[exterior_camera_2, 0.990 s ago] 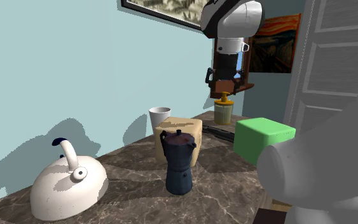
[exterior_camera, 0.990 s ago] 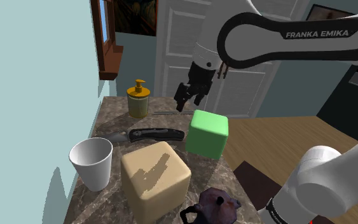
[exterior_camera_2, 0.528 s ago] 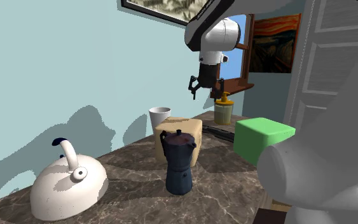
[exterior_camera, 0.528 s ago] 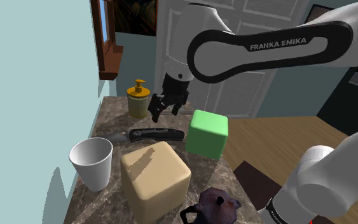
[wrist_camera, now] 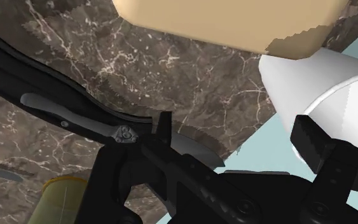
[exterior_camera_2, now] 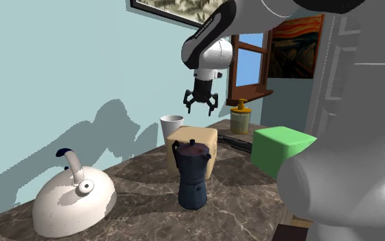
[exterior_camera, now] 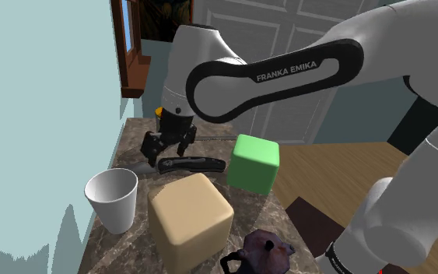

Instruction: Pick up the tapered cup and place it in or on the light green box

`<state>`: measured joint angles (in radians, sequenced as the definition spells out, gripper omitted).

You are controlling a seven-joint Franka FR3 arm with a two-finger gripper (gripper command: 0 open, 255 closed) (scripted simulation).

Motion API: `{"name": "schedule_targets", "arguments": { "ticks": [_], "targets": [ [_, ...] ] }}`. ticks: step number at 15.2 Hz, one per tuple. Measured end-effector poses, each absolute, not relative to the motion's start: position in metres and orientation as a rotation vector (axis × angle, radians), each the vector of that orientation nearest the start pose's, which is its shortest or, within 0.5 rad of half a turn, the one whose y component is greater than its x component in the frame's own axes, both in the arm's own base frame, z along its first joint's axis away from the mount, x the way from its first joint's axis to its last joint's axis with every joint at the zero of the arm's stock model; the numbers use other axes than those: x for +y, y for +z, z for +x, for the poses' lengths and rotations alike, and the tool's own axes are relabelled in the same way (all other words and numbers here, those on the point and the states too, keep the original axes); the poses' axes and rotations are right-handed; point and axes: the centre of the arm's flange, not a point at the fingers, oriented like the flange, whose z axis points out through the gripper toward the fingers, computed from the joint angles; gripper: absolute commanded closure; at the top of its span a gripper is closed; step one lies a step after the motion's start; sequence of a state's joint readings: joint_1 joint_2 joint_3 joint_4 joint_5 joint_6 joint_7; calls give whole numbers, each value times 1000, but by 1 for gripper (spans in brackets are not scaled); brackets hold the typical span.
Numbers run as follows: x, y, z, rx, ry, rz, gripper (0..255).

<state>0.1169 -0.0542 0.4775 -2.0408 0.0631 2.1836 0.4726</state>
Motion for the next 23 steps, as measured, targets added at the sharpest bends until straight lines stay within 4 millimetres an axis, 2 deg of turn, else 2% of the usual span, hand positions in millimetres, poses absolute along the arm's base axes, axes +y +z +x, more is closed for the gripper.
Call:
{"name": "schedule_targets", "arguments": {
  "ticks": [5,7,14,20,21,23],
  "targets": [
    [373,461,479,-168,-211,-2976,0],
    [387,453,484,-173,-207,-2969,0],
    [397,419,490,-174,-206,-2967,0],
    [398,416,490,-175,-206,-2967,0],
    [398,416,490,-175,-206,-2967,255],
    [398,416,490,-175,-206,-2967,255]
  ]
}}
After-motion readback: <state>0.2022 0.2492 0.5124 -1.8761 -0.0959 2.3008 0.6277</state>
